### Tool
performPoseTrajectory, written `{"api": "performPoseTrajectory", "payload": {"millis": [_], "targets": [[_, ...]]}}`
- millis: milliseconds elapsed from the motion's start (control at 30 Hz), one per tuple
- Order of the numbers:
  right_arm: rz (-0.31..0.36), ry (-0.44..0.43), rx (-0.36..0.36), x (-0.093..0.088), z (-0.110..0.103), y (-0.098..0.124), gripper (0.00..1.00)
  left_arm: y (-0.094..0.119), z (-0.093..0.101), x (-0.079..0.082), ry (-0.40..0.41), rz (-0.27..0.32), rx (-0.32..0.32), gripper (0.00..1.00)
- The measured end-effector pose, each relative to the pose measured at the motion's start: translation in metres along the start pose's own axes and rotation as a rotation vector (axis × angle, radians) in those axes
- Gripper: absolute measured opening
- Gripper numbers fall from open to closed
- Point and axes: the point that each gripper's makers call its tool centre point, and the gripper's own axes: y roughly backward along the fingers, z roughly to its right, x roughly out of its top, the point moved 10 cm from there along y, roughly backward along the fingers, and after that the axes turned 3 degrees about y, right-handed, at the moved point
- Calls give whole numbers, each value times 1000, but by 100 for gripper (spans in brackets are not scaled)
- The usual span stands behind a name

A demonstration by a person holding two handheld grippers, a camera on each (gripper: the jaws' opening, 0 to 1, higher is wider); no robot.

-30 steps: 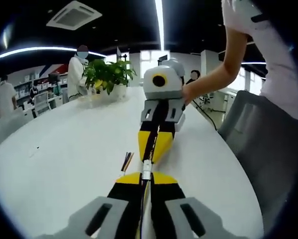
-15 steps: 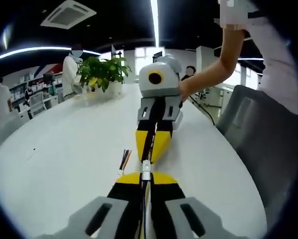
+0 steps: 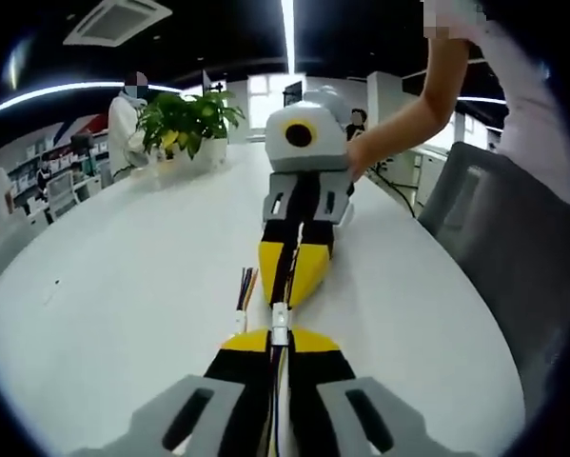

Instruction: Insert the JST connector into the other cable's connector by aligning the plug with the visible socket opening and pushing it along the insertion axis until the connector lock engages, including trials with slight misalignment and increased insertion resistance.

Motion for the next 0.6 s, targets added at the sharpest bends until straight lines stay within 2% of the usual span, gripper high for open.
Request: {"api": "performPoseTrajectory", "payload": {"millis": [367,600], "targets": [[-6,-14,-18,-7,1,0,3,-6,-3,-6,5,-22,0,0],[-9,-12,-20,-10,0,-3,3,-7,0,-8,19,-27,25,0]]}}
